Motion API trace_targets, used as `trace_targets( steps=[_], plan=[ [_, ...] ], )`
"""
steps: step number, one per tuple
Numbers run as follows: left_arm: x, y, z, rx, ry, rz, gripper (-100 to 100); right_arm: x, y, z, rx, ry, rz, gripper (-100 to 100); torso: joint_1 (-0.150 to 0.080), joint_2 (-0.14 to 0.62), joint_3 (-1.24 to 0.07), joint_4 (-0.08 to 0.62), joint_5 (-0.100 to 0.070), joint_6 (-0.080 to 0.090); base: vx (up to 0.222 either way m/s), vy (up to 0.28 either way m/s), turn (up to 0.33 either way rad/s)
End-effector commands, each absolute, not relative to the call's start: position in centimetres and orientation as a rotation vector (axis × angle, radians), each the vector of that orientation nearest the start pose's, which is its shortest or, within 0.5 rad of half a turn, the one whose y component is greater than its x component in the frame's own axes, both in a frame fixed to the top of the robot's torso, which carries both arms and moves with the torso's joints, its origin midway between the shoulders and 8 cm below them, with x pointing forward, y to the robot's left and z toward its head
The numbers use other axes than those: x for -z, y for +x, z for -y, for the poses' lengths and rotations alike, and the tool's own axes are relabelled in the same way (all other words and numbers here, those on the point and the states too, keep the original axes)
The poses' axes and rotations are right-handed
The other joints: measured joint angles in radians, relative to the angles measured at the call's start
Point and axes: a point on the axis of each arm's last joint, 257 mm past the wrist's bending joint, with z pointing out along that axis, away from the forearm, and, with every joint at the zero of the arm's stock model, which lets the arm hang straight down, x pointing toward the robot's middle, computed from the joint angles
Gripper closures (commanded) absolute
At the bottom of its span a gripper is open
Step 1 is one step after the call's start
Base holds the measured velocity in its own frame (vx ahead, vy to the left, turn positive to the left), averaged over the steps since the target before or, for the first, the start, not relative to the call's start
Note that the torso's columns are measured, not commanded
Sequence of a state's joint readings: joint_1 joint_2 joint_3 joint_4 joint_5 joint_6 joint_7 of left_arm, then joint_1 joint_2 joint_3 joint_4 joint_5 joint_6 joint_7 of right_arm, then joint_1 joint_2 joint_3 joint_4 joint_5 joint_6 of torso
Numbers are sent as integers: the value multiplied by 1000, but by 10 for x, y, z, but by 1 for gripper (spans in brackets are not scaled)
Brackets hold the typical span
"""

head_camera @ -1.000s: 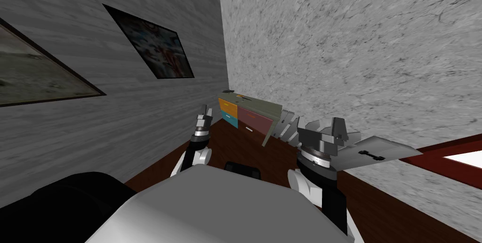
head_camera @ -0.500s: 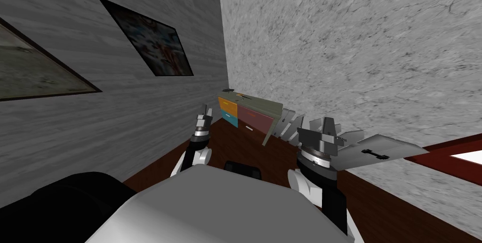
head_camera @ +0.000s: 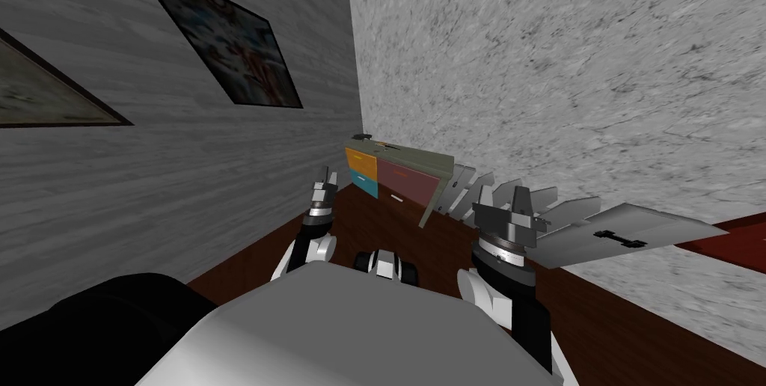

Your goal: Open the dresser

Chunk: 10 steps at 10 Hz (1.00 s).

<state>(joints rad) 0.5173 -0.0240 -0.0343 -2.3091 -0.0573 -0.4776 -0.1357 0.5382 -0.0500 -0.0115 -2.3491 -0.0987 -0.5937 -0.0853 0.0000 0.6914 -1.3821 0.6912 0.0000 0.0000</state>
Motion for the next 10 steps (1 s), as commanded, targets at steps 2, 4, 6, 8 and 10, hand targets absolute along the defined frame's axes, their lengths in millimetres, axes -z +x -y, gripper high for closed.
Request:
trace_targets(
  steps=[2, 4, 6, 8, 10],
  plan=[
    [-13, 354, -254, 1171, -555, -757, -100, -60, 308, 287, -1452, 605, -484, 0, 0, 41, -89, 42, 0, 0, 43, -11, -31],
    [0, 365, -248, 1172, -545, -813, -100, -60, 308, 287, -1452, 605, -484, 0, 0, 45, -95, 46, 0, 0, 67, -10, -50],
    [16, 377, -244, 1170, -550, -866, -100, -60, 308, 287, -1452, 605, -484, 0, 0, 46, -94, 47, 0, 0, 89, -20, -55],
    [34, 390, -241, 1167, -564, -915, -100, -60, 308, 287, -1452, 605, -484, 0, 0, 46, -94, 47, 0, 0, 98, -18, -61],
    [53, 403, -237, 1163, -585, -961, -100, -60, 308, 287, -1452, 605, -484, 0, 1, 47, -94, 47, 0, 0, 90, -12, -66]
  ],
)
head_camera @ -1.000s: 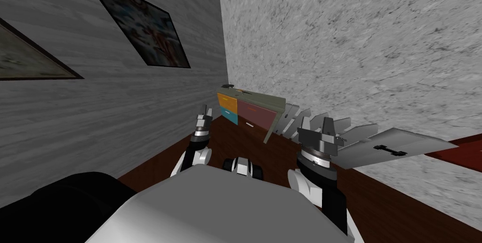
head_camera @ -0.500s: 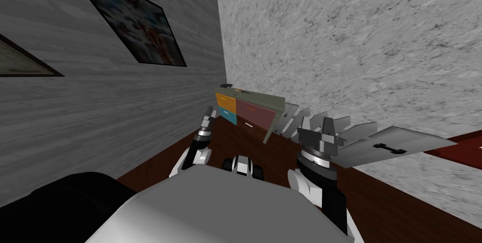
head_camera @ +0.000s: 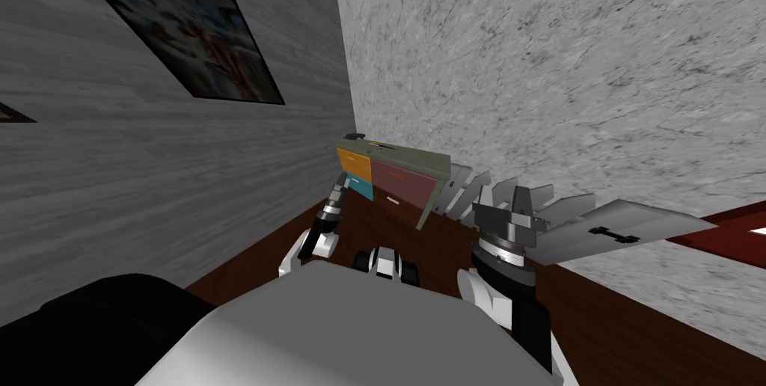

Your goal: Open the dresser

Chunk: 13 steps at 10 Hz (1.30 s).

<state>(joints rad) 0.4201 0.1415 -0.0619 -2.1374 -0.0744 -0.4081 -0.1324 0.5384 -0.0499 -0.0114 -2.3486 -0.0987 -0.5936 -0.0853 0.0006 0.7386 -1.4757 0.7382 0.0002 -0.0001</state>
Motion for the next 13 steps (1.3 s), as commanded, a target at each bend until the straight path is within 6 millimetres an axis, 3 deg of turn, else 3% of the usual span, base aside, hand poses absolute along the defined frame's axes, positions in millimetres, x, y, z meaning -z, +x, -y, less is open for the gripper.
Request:
trace_targets(
  steps=[1, 13],
  plan=[
    [62, 409, -236, 1160, -597, -982, -100, -60, 308, 287, -1452, 605, -484, 0, -1, 0, 0, 0, 0, 0, 104, -26, -61],
    [159, 467, -212, 1140, -749, -1183, -100, -60, 308, 287, -1452, 605, -484, 0, -1, -1, -1, 0, 0, 0, 94, -10, -58]
  ],
)
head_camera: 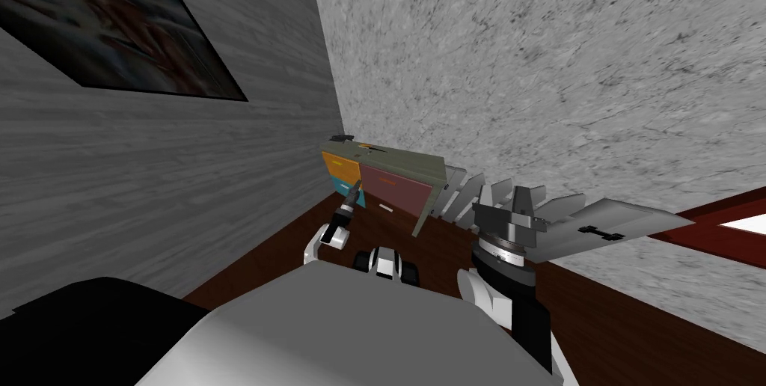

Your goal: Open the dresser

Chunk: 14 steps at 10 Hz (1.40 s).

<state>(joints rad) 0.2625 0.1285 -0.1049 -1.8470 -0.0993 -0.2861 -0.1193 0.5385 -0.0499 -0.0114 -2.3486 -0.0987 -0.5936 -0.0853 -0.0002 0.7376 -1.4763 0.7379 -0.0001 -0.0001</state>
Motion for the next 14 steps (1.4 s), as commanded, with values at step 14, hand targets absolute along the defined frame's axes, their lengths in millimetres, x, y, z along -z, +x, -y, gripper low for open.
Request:
trace_targets(
  steps=[14],
  plan=[
    [286, 513, -197, 1001, -826, -1521, -100, -60, 308, 287, -1452, 605, -484, 0, 0, 1, 1, 0, 0, 0, 103, -4, -65]
  ],
)
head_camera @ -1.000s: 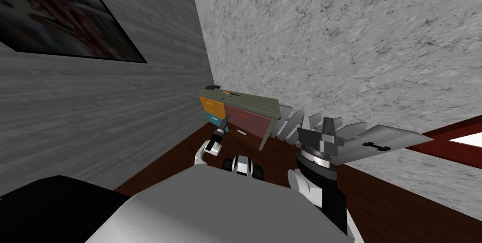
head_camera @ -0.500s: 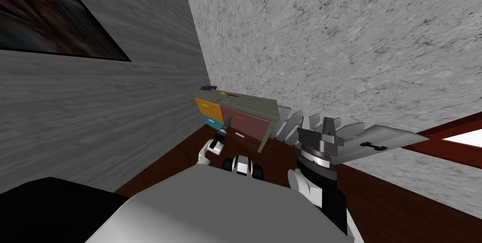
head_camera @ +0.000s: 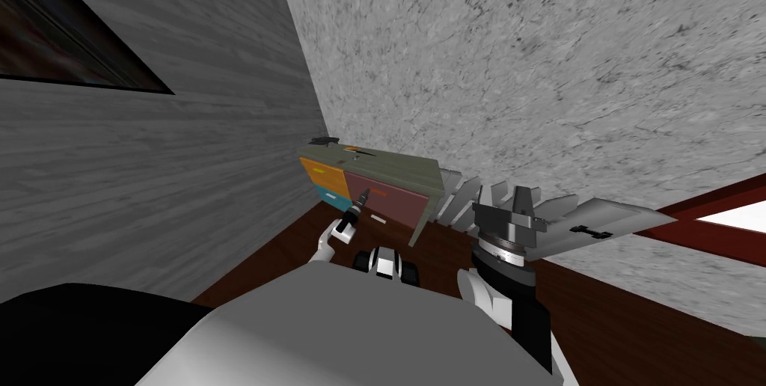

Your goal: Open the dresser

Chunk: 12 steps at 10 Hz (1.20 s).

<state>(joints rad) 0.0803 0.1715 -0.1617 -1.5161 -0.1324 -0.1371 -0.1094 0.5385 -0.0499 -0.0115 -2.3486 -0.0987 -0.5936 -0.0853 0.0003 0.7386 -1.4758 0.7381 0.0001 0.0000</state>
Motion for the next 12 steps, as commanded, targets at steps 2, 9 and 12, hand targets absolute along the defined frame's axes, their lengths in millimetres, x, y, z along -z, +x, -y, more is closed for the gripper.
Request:
trace_targets(
  steps=[2, 9, 12],
  plan=[
    [298, 516, -198, 981, -830, -1553, -100, -60, 308, 287, -1452, 605, -484, 0, -1, 0, 0, 0, 0, 0, 84, 3, -48],
    [298, 488, -165, 1026, -784, -1594, -100, -60, 308, 287, -1452, 605, -484, 0, -1, -3, -2, -1, 0, 0, 98, -7, 87],
    [299, 504, -185, 996, -812, -1573, 100, -60, 309, 287, -1452, 605, -483, 0, 0, 11, 7, 3, 0, 1, -70, -5, -133]
  ],
)
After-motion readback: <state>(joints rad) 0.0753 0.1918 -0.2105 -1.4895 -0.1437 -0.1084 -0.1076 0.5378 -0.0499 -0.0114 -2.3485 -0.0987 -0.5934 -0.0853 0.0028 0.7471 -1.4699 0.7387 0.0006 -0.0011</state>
